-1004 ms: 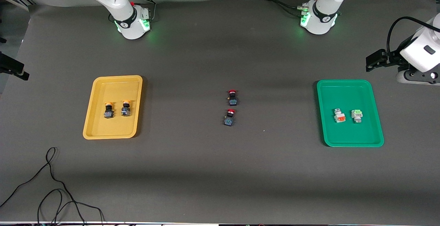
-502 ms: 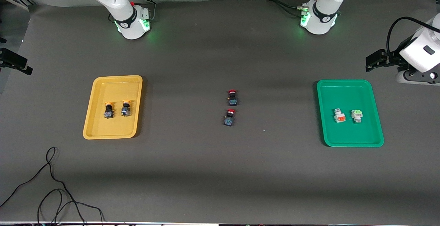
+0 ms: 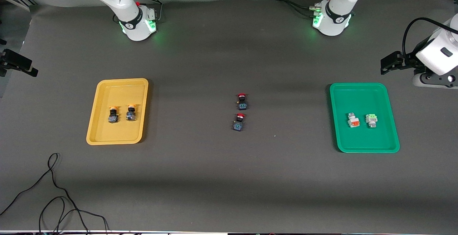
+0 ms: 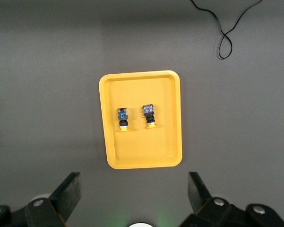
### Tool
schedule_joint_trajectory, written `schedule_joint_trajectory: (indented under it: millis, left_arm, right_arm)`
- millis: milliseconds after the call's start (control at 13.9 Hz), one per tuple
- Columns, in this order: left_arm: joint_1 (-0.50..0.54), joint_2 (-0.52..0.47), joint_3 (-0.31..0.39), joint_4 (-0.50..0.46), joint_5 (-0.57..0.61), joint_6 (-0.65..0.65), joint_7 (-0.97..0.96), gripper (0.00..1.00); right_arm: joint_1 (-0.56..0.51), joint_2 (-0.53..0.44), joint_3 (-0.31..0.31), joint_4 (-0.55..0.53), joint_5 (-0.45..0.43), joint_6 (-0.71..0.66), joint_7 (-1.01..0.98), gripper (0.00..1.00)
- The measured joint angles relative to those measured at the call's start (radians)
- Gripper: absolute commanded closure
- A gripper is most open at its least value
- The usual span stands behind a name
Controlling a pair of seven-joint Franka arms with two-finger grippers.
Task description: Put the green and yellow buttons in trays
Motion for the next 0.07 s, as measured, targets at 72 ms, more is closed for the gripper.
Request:
schedule_joint_trajectory:
  millis: [72]
  left_arm:
    - [0.0,0.0,0.0,0.0,0.0,0.0,0.0,0.0]
  right_arm:
    - [0.0,0.0,0.0,0.0,0.0,0.0,0.0,0.0]
